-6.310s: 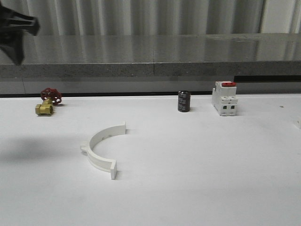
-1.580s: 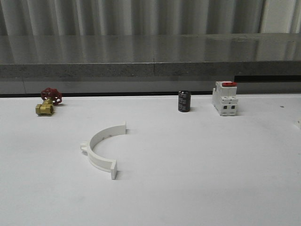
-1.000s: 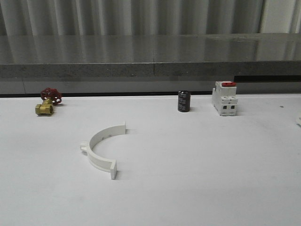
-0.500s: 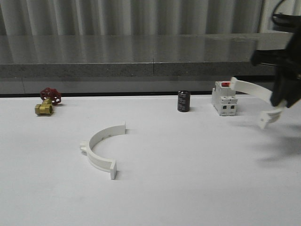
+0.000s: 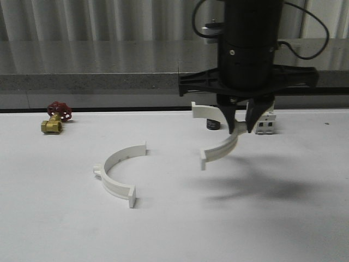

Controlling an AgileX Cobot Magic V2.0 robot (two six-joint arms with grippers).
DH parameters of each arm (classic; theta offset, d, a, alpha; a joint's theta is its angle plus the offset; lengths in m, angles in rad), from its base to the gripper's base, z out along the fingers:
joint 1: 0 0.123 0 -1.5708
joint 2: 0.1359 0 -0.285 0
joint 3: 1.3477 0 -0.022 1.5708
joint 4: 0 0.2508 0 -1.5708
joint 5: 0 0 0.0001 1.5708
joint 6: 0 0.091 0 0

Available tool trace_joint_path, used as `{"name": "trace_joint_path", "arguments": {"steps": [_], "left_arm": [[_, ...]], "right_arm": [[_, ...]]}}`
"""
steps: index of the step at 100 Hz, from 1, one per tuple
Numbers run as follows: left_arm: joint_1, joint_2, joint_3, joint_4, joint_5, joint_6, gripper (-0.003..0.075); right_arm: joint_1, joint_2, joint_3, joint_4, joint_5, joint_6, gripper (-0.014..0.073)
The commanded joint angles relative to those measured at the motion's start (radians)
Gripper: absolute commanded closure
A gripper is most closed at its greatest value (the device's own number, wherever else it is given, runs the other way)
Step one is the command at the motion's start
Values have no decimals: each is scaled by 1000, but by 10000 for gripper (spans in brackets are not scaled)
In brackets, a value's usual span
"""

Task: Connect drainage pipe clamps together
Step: 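Carry the clamp half over to the placed half, then lower and press its ends against the placed half's ends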

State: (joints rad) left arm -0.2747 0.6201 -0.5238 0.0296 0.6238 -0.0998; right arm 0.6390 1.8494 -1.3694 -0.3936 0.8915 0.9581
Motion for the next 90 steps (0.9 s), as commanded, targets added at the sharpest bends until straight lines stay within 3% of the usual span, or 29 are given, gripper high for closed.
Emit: {"name": "trace_joint_path", "arguments": {"steps": [1,90], "left_arm": [[-6,0,-25,-12,-70,-1,741],[-6,0,-25,-22,-70,-1,741]], "right_arm": [[17,-17,-70,-33,-4,11,628],[61,143,-118,113,-146,13,628]]}}
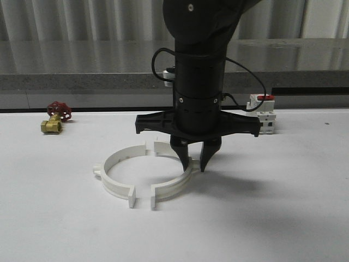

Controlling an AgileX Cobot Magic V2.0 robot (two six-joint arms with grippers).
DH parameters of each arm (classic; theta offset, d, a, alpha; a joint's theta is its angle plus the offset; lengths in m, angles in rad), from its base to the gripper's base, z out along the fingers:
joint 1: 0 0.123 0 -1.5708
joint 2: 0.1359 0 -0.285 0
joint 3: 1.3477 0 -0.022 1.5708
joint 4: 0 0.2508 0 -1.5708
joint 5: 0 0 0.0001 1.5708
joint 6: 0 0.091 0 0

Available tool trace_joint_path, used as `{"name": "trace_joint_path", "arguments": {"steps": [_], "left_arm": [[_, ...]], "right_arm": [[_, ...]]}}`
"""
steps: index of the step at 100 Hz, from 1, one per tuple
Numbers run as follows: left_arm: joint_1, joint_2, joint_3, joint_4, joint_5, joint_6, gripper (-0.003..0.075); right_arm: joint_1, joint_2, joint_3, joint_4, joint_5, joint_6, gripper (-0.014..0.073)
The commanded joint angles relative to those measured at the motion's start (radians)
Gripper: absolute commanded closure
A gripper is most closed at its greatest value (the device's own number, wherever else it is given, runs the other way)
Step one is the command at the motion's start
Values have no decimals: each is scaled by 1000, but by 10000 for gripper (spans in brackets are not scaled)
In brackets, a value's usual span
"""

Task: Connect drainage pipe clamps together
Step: 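Lower and press its ends against the placed half's ends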

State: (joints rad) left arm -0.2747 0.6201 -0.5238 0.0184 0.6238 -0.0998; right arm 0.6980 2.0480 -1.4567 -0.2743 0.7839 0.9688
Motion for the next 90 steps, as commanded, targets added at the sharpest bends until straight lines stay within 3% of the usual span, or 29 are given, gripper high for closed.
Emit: {"name": "trace_joint_path", "arguments": {"steps": [1,90], "left_arm": [[-6,0,-25,-11,-70,-1,741],[-6,0,-25,-11,-70,-1,741]], "right_arm": [[2,-56,-30,-5,-39,2,628],[2,-39,-30,32,-103,2,628]]}}
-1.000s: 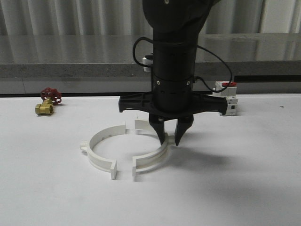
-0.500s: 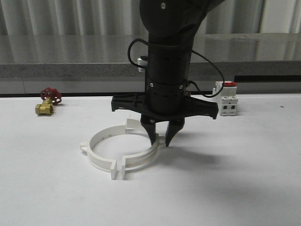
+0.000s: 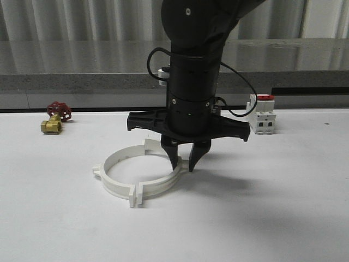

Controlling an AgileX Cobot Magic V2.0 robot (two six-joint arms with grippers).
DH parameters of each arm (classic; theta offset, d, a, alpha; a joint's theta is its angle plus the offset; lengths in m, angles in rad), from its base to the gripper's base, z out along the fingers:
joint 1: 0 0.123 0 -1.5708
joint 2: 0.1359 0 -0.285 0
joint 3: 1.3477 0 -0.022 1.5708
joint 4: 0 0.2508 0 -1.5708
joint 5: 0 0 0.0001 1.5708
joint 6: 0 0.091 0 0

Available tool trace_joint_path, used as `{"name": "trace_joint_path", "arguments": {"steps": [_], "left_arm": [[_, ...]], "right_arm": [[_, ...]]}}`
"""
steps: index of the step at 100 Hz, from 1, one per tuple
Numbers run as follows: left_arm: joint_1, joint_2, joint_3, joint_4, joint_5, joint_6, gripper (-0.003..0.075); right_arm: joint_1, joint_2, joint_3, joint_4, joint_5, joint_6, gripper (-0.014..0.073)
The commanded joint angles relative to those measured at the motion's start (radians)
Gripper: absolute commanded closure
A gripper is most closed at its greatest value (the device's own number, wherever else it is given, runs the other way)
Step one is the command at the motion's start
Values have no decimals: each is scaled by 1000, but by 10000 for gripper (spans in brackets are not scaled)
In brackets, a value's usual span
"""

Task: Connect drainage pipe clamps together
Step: 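Lower and press its ends against the placed half's ends, then open the right gripper and lift it away from the ring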

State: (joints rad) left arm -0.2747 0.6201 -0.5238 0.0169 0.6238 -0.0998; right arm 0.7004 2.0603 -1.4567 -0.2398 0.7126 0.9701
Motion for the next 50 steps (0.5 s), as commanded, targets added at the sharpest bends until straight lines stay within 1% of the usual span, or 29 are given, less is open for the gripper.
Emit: {"name": "trace_joint_path", "arguments": {"steps": [1,27,33,38,42,47,50], "left_arm": [[-6,0,-25,-9,-70,-1,741],[-6,0,-25,-17,-70,-1,741],[-6,0,-25,-17,-70,-1,741],[-6,0,-25,-17,-70,-1,741],[-6,0,-25,-17,-70,-1,741],[-6,0,-25,-17,-70,-1,741],[-6,0,-25,-17,-70,-1,741]], "right_arm": [[0,-51,-30,0,-33,1,628],[0,-42,-30,20,-41,1,628],[0,-42,-30,20,-40,1,615],[0,-42,-30,20,-39,1,583],[0,-42,-30,20,-39,0,539],[0,-42,-30,20,-38,-7,473],[0,-42,-30,20,-37,-15,417]]}}
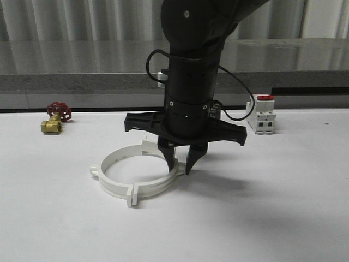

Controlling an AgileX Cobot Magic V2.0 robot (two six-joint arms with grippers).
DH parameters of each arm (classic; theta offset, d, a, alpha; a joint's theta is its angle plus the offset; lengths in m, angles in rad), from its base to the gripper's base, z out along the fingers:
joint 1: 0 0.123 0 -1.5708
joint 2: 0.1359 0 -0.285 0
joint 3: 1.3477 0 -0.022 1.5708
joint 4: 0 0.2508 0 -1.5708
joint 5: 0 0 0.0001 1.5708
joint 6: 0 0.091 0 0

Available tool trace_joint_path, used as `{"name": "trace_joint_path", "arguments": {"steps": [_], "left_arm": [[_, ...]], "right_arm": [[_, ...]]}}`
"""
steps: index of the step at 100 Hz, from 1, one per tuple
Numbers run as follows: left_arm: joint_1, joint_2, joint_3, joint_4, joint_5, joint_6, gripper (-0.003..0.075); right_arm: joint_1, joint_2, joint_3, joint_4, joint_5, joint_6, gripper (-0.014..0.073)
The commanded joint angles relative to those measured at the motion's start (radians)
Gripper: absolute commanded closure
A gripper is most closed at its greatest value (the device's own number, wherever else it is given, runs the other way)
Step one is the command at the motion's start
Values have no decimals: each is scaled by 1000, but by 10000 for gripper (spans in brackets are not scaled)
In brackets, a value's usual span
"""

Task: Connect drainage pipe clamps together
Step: 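Open the right gripper and lift it away from the ring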

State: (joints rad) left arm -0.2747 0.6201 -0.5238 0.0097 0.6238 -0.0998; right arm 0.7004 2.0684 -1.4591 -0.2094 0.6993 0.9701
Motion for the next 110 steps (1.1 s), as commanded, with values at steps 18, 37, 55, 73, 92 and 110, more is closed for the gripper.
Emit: {"name": "trace_joint_path", "arguments": {"steps": [18,37,55,73,92,110], "left_arm": [[-6,0,-25,-10,-70,-1,741],[-6,0,-25,-10,-70,-1,741],[-6,0,-25,-10,-70,-1,741],[-6,0,-25,-10,-70,-1,741],[-6,0,-25,-10,-70,-1,741],[-6,0,-25,-10,-70,-1,741]], "right_arm": [[0,-50,-28,-29,-21,-33,125],[0,-53,-28,-61,-3,-33,53],[-3,-102,-28,-72,-17,-132,53],[-47,-198,-25,-72,-8,-239,53],[-136,-336,-24,-72,17,-400,53],[-265,-493,40,-72,47,-511,53]]}}
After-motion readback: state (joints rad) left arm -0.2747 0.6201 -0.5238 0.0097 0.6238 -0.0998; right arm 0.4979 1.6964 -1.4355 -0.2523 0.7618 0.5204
